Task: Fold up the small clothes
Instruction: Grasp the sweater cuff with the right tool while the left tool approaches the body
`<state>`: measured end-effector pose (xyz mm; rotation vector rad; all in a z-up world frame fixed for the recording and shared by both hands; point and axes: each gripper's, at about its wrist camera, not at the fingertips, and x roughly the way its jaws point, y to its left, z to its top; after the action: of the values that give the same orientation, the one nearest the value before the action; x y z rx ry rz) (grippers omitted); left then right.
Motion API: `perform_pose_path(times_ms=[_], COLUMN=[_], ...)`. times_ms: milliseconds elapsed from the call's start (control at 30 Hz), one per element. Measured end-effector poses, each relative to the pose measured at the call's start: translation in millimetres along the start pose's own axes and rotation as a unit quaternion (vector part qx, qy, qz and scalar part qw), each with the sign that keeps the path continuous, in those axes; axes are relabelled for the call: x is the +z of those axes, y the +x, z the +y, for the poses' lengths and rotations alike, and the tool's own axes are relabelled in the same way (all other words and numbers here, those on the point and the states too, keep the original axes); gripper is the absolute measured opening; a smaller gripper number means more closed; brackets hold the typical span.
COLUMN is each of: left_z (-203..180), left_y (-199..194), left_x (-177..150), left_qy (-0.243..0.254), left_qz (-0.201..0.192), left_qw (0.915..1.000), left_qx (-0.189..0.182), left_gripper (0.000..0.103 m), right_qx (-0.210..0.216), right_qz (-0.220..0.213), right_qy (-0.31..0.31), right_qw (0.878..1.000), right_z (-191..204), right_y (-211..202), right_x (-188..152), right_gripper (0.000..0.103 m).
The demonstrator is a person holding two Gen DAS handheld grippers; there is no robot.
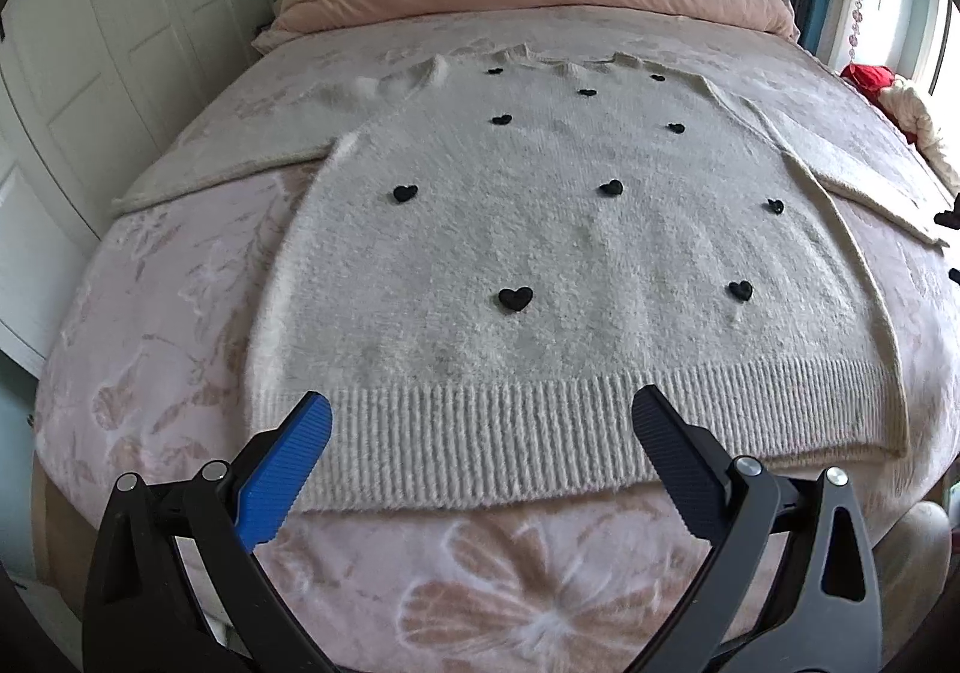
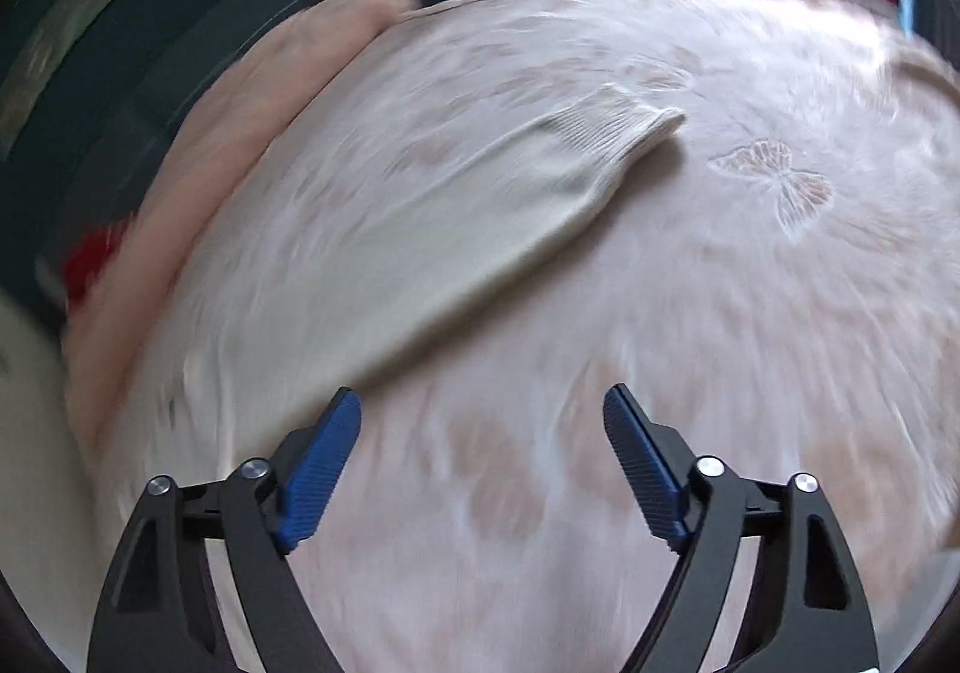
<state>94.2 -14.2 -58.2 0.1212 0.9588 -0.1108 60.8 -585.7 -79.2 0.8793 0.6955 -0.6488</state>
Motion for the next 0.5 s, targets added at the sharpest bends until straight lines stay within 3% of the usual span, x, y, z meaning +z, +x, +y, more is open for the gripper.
perform_pose_path(times_ms=[200, 233, 333, 400, 500], left_z=[2.4, 3.3, 7.2, 11.9, 22.4], left_y=[21.8, 26.1, 36.5, 42.1, 46.9], left_x=[10.3, 12.8, 17.8, 21.6, 27.6], left_qy=[-0.023, -0.027, -0.039, -0.049, -0.069], left_qz=[0.016, 0.021, 0.030, 0.031, 0.031], left_qw=[0.9995, 0.9993, 0.9986, 0.9981, 0.9966], left_qx=[-0.012, -0.014, -0.018, -0.022, -0.032], left_gripper=[0.098, 0.098, 0.098, 0.098, 0.098], right_qx=[-0.008, -0.007, -0.005, 0.013, 0.076], right_qz=[-0.006, -0.005, -0.002, -0.016, -0.060], right_qy=[0.058, 0.068, 0.085, 0.090, 0.036], right_qw=[0.998, 0.998, 0.996, 0.996, 0.995], right_z=[-20.4, -23.2, -24.1, -15.0, 38.5], right_y=[54.1, 63.3, 80.1, 77.9, 53.9], right_x=[57.0, 62.8, 72.1, 76.0, 84.5], right_gripper=[0.062, 0.053, 0.010, 0.009, 0.009])
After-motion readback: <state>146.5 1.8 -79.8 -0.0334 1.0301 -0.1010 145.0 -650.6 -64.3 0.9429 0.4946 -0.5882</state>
